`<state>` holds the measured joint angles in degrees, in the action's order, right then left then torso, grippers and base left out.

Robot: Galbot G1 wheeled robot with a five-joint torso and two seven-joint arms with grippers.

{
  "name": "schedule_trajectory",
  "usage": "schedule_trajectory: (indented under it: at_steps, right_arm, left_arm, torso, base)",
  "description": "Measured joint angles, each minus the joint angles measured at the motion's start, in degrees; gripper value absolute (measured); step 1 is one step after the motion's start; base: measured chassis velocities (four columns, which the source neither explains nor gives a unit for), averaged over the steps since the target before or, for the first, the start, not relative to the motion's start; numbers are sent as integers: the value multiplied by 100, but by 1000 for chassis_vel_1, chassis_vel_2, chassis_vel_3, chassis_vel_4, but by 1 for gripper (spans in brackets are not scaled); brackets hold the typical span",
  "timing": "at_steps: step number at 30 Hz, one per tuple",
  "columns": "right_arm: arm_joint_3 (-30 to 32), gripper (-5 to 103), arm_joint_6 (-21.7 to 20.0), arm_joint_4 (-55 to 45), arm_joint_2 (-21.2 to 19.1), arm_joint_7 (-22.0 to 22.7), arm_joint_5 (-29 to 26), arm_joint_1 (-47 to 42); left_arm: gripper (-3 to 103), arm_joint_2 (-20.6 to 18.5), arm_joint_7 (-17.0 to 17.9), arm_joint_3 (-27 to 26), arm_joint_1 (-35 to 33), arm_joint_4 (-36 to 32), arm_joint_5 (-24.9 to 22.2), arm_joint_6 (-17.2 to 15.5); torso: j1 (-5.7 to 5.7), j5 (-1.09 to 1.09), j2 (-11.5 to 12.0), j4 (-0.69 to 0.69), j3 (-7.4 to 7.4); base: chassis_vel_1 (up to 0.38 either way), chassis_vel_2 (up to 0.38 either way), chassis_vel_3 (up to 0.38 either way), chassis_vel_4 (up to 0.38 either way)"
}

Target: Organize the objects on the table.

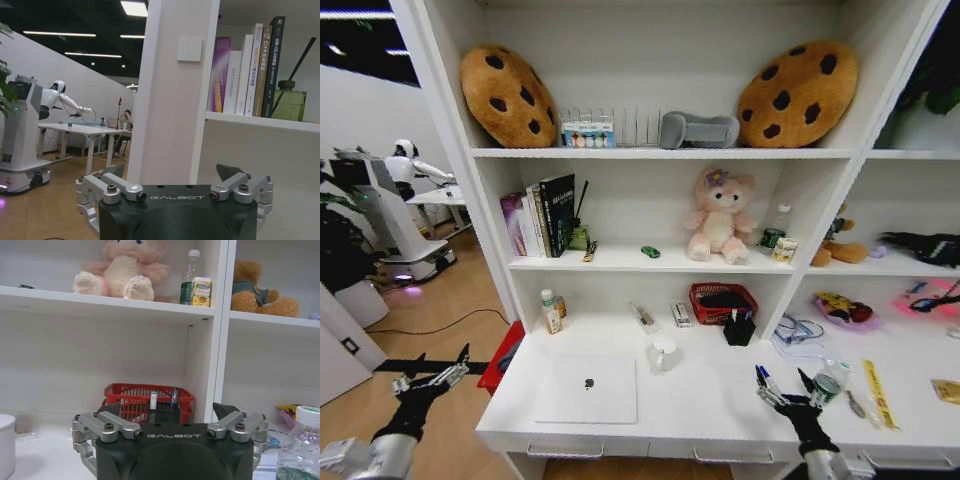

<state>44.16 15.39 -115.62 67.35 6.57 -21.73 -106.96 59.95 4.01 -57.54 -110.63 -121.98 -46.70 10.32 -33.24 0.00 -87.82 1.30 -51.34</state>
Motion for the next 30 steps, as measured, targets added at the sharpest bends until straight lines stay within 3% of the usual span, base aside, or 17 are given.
schedule_trajectory:
  at_steps: [30]
  right_arm:
    - [-325, 100, 13, 35, 24, -12, 306, 12]
  left_arm:
    - [100, 0, 0, 0, 0, 0, 0, 0]
  torso:
    - [0, 1, 0, 0, 0]
  base:
    - [-51, -51, 50, 51]
